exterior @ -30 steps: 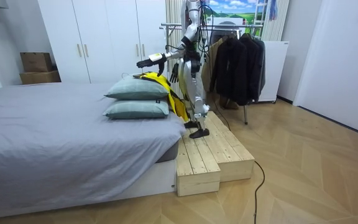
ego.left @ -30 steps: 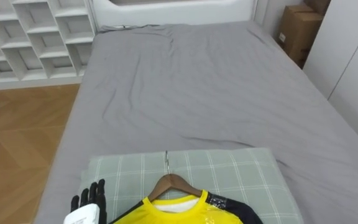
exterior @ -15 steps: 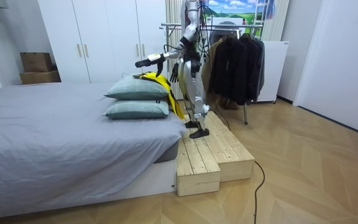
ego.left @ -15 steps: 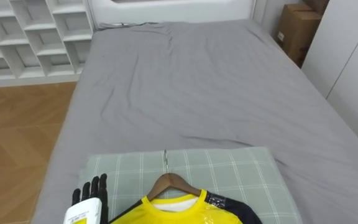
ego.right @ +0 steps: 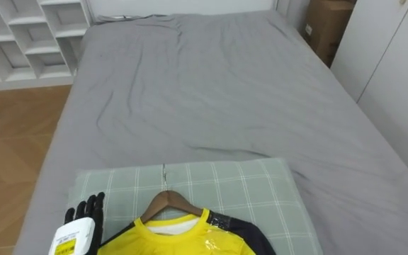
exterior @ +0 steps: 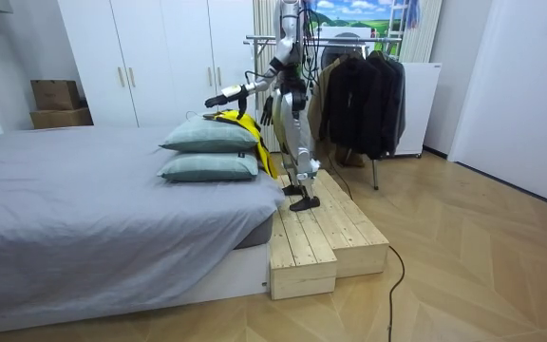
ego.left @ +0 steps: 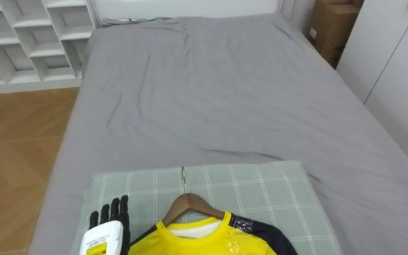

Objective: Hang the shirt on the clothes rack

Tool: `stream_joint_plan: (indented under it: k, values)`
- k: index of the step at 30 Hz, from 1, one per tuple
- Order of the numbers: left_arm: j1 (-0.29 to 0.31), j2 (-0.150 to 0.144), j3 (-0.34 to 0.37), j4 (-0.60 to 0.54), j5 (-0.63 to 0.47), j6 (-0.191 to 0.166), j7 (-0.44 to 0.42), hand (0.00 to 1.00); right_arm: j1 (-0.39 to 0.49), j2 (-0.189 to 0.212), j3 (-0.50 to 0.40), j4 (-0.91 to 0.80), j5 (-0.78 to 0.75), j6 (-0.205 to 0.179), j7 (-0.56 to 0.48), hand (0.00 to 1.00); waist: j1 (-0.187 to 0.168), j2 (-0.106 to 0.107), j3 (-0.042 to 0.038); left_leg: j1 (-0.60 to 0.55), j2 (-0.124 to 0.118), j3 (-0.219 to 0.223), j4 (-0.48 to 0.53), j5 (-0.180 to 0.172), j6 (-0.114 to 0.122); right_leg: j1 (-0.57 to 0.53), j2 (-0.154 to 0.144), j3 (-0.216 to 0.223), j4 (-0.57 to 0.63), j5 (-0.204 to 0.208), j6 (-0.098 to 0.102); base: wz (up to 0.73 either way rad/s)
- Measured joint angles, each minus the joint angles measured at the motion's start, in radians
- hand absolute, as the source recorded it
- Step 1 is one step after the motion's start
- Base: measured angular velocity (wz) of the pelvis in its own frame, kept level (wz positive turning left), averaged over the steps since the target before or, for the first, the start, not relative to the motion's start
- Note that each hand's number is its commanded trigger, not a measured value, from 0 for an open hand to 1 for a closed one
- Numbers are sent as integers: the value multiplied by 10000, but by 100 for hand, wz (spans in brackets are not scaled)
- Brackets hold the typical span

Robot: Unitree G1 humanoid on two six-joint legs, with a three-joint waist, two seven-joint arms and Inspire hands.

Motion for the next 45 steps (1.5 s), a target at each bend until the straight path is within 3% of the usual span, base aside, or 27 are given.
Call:
stream_joint_plan:
  k: [8,11,13,18,25,27,30,38,45]
  values:
    - [-253,18,14,369,-88,58,24,0,17,-44,-6,86,61,14,-199,0,-79,-2,7,-227,4,-10,2,4,0,-187,-1,-13,-34,15,-1,0]
    - [-315,94,14,481,-87,59,31,0,15,-60,-10,92,-27,7,-248,0,-277,-14,16,-234,5,2,-6,5,0,-216,-1,22,-34,15,0,-2]
    - [-578,94,18,616,-52,57,30,0,21,-77,-11,89,-84,7,-319,0,-323,-46,71,-275,14,37,-9,5,0,-265,-4,53,-31,15,0,-6]
    - [-1425,238,-59,1215,-12,29,33,0,-76,-117,301,131,44,17,-429,0,-341,-44,123,-701,13,79,12,6,1,-749,-14,20,82,51,-6,-1]
    - [-2623,396,-707,2244,-273,-189,-13,0,-1210,-159,1207,584,-6,-2,-318,0,-332,50,229,-1444,17,213,119,70,80,-1504,-14,174,127,211,-1,-6]
    - [-2685,398,-675,2385,-299,-240,-14,0,-1372,-123,1255,618,7,-5,-290,0,-294,50,255,-1460,32,215,122,73,81,-1538,-8,245,126,218,-1,-8]
    - [-2794,401,-673,2428,-370,-375,-14,0,-1570,-99,1469,680,44,-18,-290,0,-239,69,355,-1537,50,254,125,74,82,-1621,-15,238,128,219,0,-1]
    - [-3136,443,-671,2702,-389,-463,-8,0,-1777,-38,1559,807,65,-40,-349,0,-260,-1,407,-2069,56,253,167,119,106,-2191,-40,247,297,230,6,0]
    - [-3302,239,-685,3055,-811,-374,26,0,-1928,-16,1608,810,223,-29,-377,0,-253,-68,448,-2079,55,229,159,130,117,-2190,-59,216,299,229,7,0]
